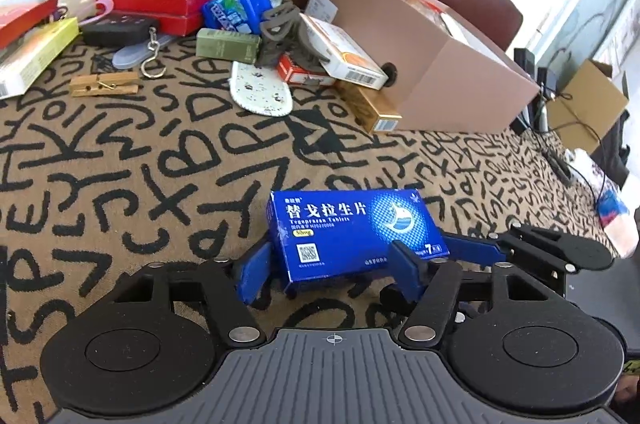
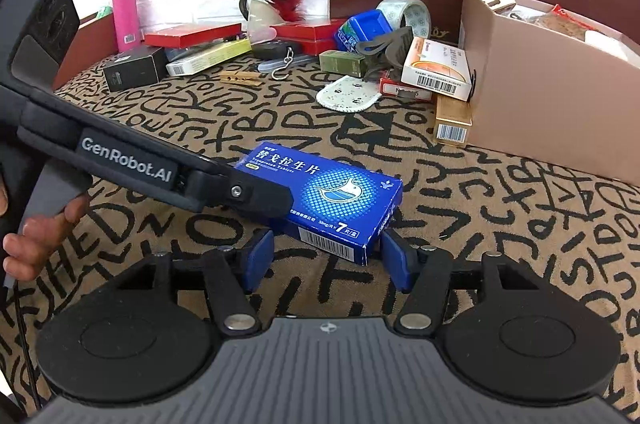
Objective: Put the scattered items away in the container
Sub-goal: 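Carry the blue tablet box with the left gripper over the cardboard box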
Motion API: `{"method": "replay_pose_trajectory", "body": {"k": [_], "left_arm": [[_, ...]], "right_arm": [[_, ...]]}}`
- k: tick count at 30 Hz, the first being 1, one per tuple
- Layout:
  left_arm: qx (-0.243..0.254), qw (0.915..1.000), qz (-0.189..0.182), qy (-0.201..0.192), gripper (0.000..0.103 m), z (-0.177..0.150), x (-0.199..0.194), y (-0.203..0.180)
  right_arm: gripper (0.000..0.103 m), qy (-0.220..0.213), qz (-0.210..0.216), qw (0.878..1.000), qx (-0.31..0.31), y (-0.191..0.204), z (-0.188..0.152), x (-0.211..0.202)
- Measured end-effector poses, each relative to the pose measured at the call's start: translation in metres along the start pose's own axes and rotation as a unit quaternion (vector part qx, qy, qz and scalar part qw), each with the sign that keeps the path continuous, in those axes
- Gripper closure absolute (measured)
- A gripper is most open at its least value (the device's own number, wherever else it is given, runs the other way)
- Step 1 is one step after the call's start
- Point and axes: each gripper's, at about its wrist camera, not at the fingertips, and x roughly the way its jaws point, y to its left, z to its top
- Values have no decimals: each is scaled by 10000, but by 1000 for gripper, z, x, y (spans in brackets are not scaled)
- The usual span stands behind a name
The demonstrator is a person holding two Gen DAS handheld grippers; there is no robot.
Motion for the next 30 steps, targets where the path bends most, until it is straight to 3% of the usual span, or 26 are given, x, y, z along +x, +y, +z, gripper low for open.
{"method": "replay_pose_trajectory", "body": {"k": [3, 8, 18, 30], "left_arm": [[-65, 10000, -42, 22, 22, 2, 2, 0], [273, 9995, 147, 20, 26, 0, 5, -11], [192, 9996, 162, -122, 29, 5, -9, -35], [814, 9905, -306, -1067, 28, 86, -18, -123]], "right_arm": [[39, -28, 11, 10000, 5, -2, 2, 1], [40, -3, 30, 10000, 58, -5, 4, 7], [42, -132, -47, 9999, 57, -7, 2, -15], [42, -1184, -653, 9907, -116, -58, 50, -87]]}}
